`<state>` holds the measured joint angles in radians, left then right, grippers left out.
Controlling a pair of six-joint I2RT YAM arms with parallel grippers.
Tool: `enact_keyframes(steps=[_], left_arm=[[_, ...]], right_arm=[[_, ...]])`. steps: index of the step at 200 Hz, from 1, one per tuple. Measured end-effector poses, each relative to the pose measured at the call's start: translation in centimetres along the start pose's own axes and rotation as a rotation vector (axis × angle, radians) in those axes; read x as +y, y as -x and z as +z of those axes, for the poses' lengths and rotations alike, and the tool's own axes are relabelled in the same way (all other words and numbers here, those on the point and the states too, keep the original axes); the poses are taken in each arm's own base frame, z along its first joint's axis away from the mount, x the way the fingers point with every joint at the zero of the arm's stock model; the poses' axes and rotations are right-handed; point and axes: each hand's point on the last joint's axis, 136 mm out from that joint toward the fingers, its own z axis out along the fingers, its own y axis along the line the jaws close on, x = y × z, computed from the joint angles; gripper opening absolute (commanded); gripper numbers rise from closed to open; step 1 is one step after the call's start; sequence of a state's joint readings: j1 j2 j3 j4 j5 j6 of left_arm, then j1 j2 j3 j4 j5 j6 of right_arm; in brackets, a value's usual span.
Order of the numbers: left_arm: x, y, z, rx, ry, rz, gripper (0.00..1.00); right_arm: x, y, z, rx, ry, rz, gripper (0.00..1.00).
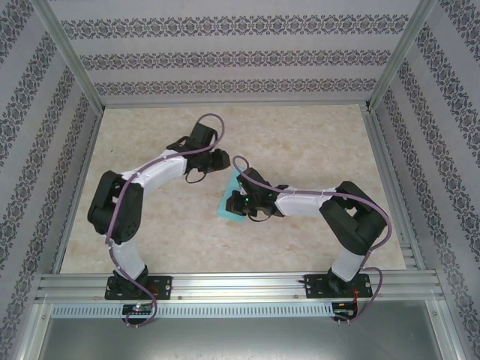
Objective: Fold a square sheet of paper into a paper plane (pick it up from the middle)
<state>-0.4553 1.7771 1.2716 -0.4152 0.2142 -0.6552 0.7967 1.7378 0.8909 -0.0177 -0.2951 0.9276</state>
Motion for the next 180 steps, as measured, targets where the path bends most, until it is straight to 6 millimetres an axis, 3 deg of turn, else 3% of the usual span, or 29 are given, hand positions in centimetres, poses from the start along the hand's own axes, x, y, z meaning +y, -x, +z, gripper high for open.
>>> enact_keyframes(steps=[22,54,95,130,180], left_arm=[[1.9,0.2,-2.7,-0.042,0.011,-0.039,0.38],[3.1,-1.5,-4.7,-0.053,0.018,-0.051,0.40],[3.5,-2.7,-5.9,-0.055,0.014,-0.052,0.42],[3.5,-3.4,-6.4,-0.048,-0.005,-0.050,0.43],[3.7,-4.7,-5.7,-0.006,-0.007,-0.057,0.41]], right_arm=[[0.9,2.3,-1.1,-0.065,0.013,0.002,0.04],[-0.8,6.2,-3.2,-0.151,-0.025,0.032,0.04],[-2.5,8.1,-5.7,-0.194,-0.071,0.029,0.06],[-3.1,7.5,-4.2,-0.122,-0.106,-0.017,0.04],[-4.5,7.0,-1.3,-0.047,-0.162,-0.046,0.04]])
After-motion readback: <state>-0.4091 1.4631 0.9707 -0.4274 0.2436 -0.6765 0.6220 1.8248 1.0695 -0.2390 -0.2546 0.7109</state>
